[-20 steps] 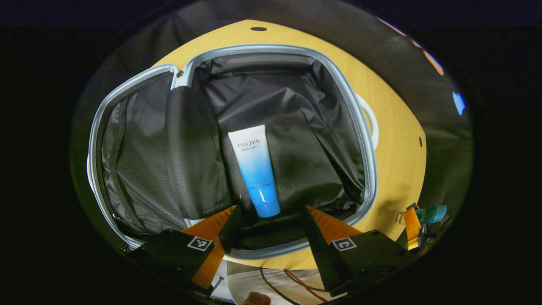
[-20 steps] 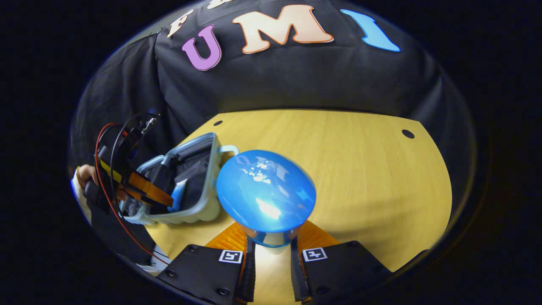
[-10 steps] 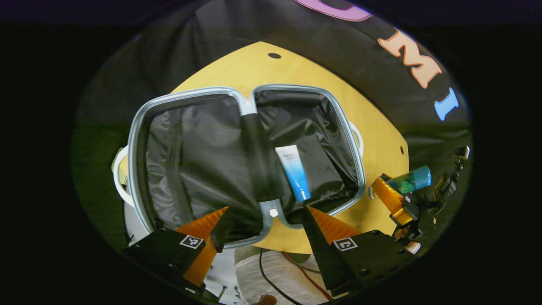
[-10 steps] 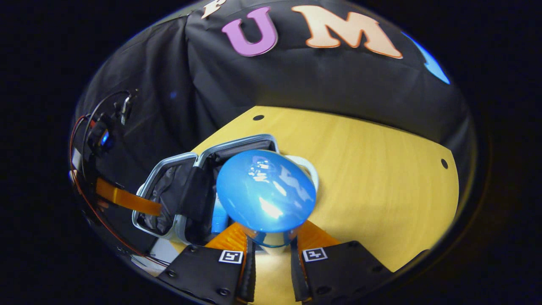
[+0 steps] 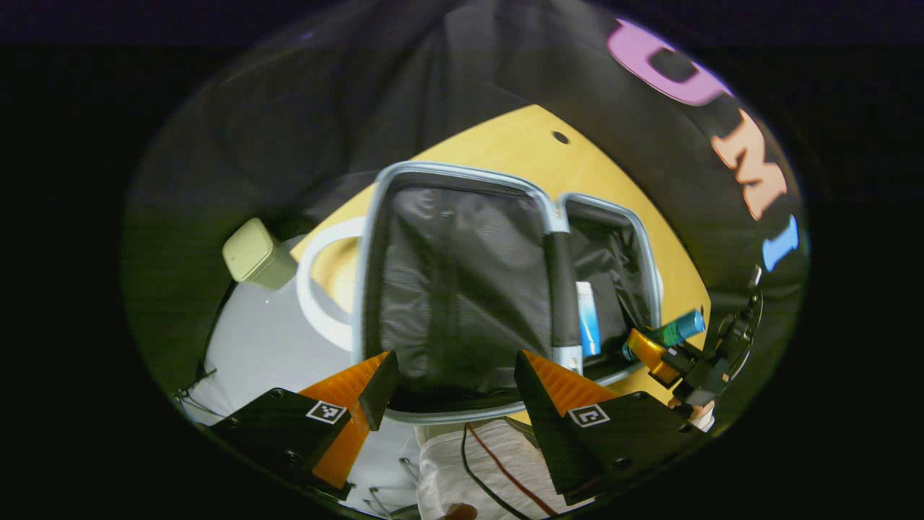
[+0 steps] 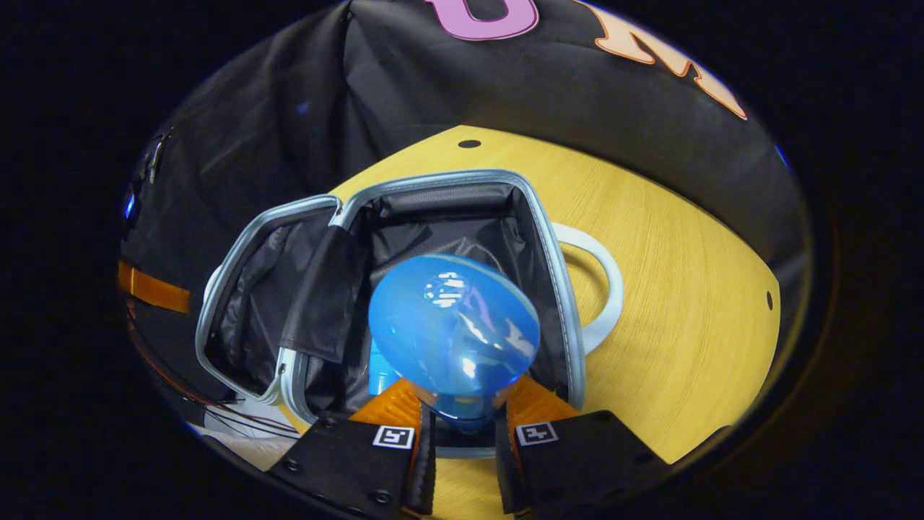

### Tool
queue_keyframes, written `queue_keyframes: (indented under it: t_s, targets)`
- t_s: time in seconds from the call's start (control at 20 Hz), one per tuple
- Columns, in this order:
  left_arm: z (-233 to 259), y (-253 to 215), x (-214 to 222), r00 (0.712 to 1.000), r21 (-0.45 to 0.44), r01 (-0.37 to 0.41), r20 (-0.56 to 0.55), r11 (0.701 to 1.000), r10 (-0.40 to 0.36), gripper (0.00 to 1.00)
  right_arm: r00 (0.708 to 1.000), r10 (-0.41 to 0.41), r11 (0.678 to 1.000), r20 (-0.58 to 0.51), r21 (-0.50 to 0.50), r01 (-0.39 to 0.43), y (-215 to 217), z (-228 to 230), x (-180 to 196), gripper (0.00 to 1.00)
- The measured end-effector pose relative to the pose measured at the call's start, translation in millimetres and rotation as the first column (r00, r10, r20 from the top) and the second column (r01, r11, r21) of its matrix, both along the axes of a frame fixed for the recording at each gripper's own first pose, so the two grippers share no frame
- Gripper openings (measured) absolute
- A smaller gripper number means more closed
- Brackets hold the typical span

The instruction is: First open the suitcase, pack the skin care products into it, and then close the suitcase.

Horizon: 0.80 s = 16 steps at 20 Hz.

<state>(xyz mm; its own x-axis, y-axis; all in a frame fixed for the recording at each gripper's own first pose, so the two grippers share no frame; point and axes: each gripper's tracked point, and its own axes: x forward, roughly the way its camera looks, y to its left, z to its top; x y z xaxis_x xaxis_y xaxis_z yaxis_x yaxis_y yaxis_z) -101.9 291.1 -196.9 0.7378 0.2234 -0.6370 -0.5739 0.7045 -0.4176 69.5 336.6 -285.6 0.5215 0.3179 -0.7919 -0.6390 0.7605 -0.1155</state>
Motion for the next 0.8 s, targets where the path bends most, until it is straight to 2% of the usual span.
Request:
queue_keyframes:
  t_s: [0.05,0.1,0.15,0.25,0.3,0.35,0.5,0.6,0.65,0.7,0.75,0.8]
  targets:
    - [-1.8,12.4,-8.4,0.999,-0.008,-0.034,0.006,0.999,0.035,1.00,1.000,-0.005,1.000,-0.001,-0.008,0.005,2.6,-4.5,-0.2,0.36]
    - [-1.5,24.3,-19.3,0.998,-0.014,-0.066,0.009,0.998,0.066,0.95,1.000,-0.011,1.000,-0.004,-0.016,0.011,2.7,-7.9,-0.1,0.34]
    - [-1.5,36.2,-28.3,0.995,-0.019,-0.094,0.014,0.995,0.094,0.95,1.000,-0.018,0.999,-0.009,-0.027,0.017,1.7,-10.4,0.4,0.37]
    - [-3.4,57.2,-44.5,0.989,-0.042,-0.147,0.021,0.988,0.148,0.95,0.999,-0.029,0.998,-0.022,-0.052,0.027,-0.5,-17.4,0.2,0.37]
    - [-4.9,68.2,-48.9,0.983,-0.059,-0.178,0.024,0.982,0.179,0.95,0.999,-0.032,0.998,-0.030,-0.064,0.030,-1.3,-22.5,-1.3,0.34]
    - [-11.8,77.6,-49.4,0.980,-0.074,-0.196,0.020,0.978,0.198,0.95,0.999,-0.030,0.997,-0.037,-0.072,0.027,-0.8,-25.9,-2.6,0.36]
    - [-31.6,97.7,-50.8,0.976,-0.074,-0.220,-0.015,0.973,0.219,0.95,0.998,-0.026,0.995,-0.056,-0.094,0.020,-1.7,-34.9,-4.5,0.34]
    - [-35.1,113.3,-50.8,0.975,-0.063,-0.221,-0.032,0.973,0.219,0.94,0.998,-0.027,0.996,-0.054,-0.091,0.022,0.1,-34.1,-3.1,0.36]
    - [-38.1,120.3,-51.1,0.975,-0.064,-0.222,-0.039,0.973,0.220,0.94,0.998,-0.030,0.995,-0.053,-0.092,0.026,0.0,-35.1,-1.9,0.41]
    - [-41.5,125.3,-49.5,0.974,-0.071,-0.223,-0.048,0.972,0.220,0.89,0.998,-0.032,0.996,-0.049,-0.087,0.028,0.5,-31.9,-1.1,0.39]
    - [-45.4,128.5,-46.7,0.974,-0.080,-0.224,-0.056,0.971,0.220,0.93,0.999,-0.029,0.997,-0.039,-0.072,0.026,2.7,-26.7,0.6,0.45]
    - [-49.3,130.4,-44.9,0.974,-0.089,-0.222,-0.064,0.971,0.217,0.93,0.999,-0.025,0.998,-0.024,-0.051,0.024,6.5,-19.3,3.4,0.42]
